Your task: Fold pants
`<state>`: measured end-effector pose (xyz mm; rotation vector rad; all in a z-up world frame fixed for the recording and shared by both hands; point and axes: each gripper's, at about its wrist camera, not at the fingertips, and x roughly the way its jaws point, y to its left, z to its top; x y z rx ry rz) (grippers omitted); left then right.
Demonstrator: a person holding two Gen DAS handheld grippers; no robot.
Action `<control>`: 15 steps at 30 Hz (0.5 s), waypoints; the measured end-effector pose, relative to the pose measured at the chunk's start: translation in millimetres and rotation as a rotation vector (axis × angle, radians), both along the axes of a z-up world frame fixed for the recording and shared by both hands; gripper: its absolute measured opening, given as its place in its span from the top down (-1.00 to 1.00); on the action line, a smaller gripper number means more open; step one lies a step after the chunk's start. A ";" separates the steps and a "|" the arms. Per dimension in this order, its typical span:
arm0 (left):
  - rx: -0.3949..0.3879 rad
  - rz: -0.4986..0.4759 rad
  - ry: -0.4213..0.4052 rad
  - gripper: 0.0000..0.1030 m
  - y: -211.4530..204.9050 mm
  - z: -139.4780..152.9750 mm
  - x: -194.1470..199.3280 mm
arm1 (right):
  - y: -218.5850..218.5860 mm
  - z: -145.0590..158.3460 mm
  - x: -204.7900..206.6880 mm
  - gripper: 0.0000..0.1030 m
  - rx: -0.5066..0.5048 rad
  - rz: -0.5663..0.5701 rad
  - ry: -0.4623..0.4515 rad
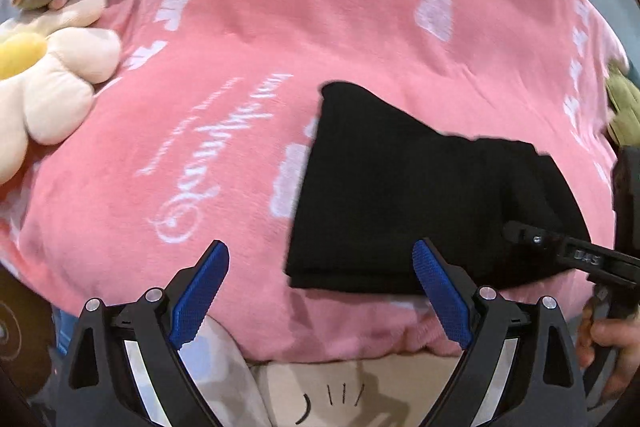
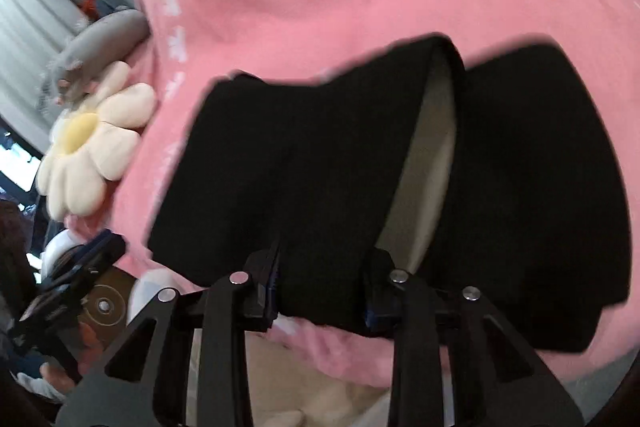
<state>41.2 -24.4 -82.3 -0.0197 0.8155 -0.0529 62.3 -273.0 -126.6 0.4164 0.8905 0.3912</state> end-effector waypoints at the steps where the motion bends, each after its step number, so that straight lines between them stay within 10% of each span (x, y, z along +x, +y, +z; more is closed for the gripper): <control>1: -0.004 0.019 -0.007 -0.77 5.9 3.7 1.0 | -1.4 16.2 -4.7 0.44 -0.038 0.001 -0.054; 4: -0.036 0.056 -0.028 -0.77 20.7 10.5 1.0 | -21.5 64.4 -19.5 0.43 -0.114 -0.014 -0.155; 8: -0.046 0.066 0.006 -0.77 21.4 1.1 12.3 | -46.1 33.3 -18.8 0.29 -0.321 -0.099 -0.075; 11: -0.034 0.050 0.037 -0.77 11.9 -4.7 18.8 | -56.0 -7.9 -20.4 0.22 -0.235 -0.128 0.015; 15: 0.037 0.019 0.017 -0.77 -4.9 -2.7 18.9 | -62.7 45.7 -36.6 0.20 -0.249 -0.238 -0.123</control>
